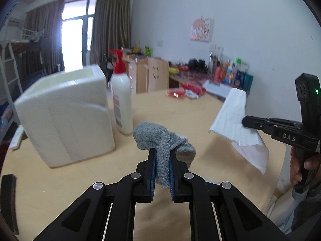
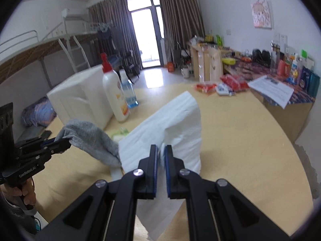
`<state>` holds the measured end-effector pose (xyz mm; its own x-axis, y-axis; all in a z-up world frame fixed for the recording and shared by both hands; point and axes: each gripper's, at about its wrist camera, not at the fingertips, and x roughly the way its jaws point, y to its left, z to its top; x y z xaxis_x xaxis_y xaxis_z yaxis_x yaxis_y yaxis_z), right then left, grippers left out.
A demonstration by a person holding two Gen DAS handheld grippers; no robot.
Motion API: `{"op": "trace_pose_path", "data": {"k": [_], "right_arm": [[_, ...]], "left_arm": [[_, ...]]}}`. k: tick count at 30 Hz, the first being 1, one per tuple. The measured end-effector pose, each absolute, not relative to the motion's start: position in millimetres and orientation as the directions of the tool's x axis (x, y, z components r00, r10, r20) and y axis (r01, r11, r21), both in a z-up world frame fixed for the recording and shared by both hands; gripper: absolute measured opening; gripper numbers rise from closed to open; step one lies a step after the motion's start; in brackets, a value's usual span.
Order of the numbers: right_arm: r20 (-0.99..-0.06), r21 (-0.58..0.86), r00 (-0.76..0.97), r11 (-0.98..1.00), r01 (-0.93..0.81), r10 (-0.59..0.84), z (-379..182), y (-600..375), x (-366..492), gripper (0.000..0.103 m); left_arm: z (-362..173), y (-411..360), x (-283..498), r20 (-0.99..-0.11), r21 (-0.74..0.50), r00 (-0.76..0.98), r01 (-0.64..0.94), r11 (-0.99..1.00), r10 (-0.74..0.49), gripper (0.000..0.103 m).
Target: Organize soft objects
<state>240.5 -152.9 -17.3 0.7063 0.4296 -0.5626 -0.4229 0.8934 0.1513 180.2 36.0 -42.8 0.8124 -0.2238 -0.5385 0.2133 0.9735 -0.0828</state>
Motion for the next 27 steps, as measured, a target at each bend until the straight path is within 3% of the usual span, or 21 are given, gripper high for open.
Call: {"op": "trace_pose_path", "data": {"k": [7, 21, 27], "right_arm": [[-0.481, 0.129, 0.748, 0.88, -0.456, 0.458, 12, -152, 227, 0.009], [-0.445, 0.117, 0.747, 0.859, -0.498, 0.494, 17, -148, 219, 0.009], [-0.43, 0.115, 0.726, 0.831, -0.545, 0.536, 20, -135, 214, 0.009]], "left_arm": [[-15, 43, 161, -0.461, -0.058, 0.869, 0.171, 0.984, -0.179, 0.012], [2, 42, 141, -0.423, -0.031, 0.897, 0.128, 0.991, -0.129, 0.012], [9, 51, 126, -0.384, -0.014, 0.922, 0.043, 0.999, -0.045, 0.012]]}}
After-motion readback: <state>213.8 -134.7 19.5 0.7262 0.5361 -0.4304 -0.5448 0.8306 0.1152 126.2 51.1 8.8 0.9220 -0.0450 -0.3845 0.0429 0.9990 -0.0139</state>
